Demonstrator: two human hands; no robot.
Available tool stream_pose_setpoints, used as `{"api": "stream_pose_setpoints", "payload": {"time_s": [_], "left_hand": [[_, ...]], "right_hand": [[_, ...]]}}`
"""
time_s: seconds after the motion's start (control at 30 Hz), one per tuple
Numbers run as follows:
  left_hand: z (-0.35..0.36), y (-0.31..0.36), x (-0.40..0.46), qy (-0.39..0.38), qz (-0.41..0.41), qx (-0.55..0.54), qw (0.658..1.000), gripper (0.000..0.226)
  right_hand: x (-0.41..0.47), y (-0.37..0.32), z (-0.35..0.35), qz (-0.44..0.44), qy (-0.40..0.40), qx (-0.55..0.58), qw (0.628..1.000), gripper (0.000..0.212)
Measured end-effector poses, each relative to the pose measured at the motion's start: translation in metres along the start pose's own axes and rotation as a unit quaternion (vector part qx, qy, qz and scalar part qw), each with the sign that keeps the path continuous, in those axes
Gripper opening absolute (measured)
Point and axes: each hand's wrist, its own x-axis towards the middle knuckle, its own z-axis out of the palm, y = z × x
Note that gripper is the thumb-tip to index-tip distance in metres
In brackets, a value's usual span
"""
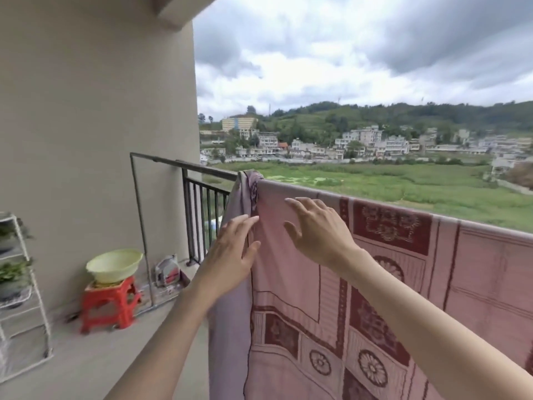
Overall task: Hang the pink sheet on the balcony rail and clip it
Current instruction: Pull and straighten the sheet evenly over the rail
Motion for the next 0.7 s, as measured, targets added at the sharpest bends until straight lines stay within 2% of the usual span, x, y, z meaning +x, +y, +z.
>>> {"api": "stream_pose_setpoints", "payload": {"time_s": [0.27,0.4,0.53,0.7], "left_hand": [[0.023,-0.081,0.037,-0.009,-0.041,-0.092,0.995,0.040],[0.047,-0.124,0.082,-0.019,-0.041,-0.111,0.993,0.040],[0.069,-0.166,0.124,0.024,-0.042,-0.125,0.991,0.039],[0.070,-0.186,0.180,0.062,-0.006,-0.183,0.981,0.044]], "right_hand": [[0.104,-0.020,0.055,0.027,-0.002,-0.014,1.000,0.040],[0.158,-0.024,0.089,0.019,0.036,-0.040,0.998,0.035],[0.211,-0.007,0.113,0.098,0.085,-0.037,0.991,0.036],[0.237,0.010,0.138,0.156,0.010,-0.130,0.979,0.034]]}}
